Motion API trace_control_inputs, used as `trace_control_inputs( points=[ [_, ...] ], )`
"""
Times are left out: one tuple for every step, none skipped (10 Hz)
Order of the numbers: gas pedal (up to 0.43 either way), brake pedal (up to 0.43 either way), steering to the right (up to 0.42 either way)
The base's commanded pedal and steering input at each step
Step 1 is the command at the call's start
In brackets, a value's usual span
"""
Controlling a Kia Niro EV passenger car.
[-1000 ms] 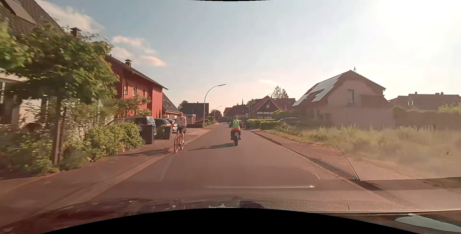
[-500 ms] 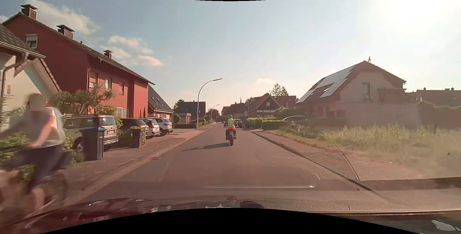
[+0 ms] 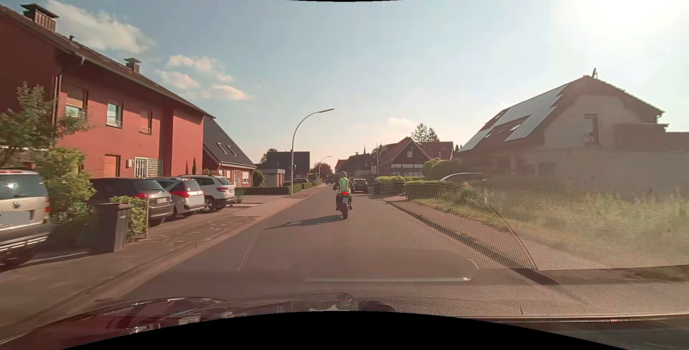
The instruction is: Follow the waypoints while adhering to traffic rules and regulations
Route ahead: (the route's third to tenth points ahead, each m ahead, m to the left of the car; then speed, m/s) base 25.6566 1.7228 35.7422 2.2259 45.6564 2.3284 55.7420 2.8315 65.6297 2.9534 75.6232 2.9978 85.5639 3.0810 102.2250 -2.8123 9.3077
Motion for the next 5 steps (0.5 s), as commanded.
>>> trace_control_inputs(
  points=[
    [0.130, 0.000, -0.019],
    [0.130, 0.000, -0.019],
    [0.118, 0.000, -0.019],
    [0.118, 0.000, -0.019],
    [0.118, 0.000, -0.019]
  ],
)
